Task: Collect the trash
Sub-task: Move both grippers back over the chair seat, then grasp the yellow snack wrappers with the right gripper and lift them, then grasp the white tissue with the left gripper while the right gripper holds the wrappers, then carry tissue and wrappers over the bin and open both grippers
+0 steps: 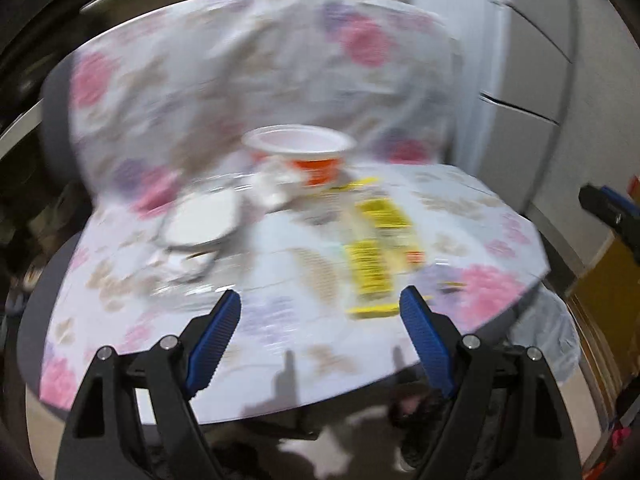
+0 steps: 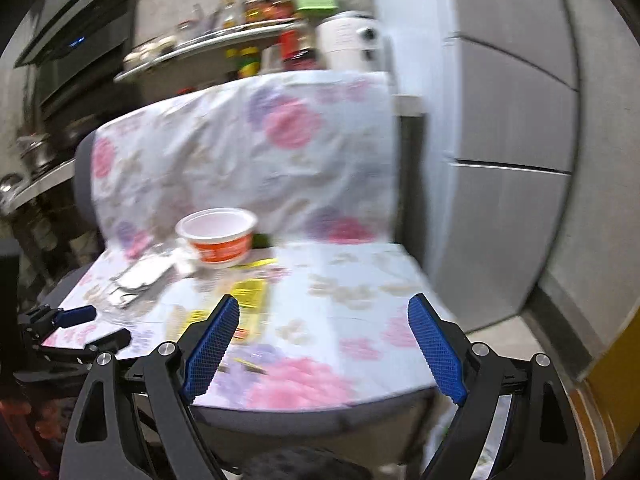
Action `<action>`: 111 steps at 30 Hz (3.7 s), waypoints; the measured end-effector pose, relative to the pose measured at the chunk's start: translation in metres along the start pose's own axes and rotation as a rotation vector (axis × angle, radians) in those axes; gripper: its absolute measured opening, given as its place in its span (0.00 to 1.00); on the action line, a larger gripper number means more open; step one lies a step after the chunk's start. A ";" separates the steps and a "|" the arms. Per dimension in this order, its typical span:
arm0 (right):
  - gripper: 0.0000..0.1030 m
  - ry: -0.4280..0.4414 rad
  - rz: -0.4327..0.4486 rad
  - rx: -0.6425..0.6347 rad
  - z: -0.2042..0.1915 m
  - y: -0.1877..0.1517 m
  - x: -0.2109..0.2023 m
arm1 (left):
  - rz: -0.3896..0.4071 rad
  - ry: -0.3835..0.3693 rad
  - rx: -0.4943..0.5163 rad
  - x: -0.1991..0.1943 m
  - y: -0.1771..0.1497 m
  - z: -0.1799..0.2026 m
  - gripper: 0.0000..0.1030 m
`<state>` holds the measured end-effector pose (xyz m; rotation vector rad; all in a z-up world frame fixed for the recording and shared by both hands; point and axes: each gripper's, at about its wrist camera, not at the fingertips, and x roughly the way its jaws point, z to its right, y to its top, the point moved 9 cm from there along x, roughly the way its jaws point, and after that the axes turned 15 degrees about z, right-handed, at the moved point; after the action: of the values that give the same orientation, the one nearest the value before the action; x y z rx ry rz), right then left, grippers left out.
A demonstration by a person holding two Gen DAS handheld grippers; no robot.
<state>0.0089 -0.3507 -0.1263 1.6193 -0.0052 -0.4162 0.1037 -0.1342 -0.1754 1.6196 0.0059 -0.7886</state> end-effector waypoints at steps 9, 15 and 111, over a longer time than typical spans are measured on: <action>0.76 0.134 -0.169 -0.057 -0.060 -0.046 0.057 | -0.015 0.154 -0.105 0.010 -0.008 -0.088 0.78; 0.77 0.152 -0.250 -0.030 -0.067 -0.069 0.094 | -0.039 0.146 -0.128 0.026 -0.013 -0.090 0.78; 0.14 0.030 -0.059 0.014 0.004 -0.003 0.045 | 0.094 -0.109 -0.098 0.033 0.056 0.034 0.06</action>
<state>0.0492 -0.3654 -0.1407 1.6424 0.0627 -0.4380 0.1369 -0.1911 -0.1424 1.4726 -0.1073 -0.7905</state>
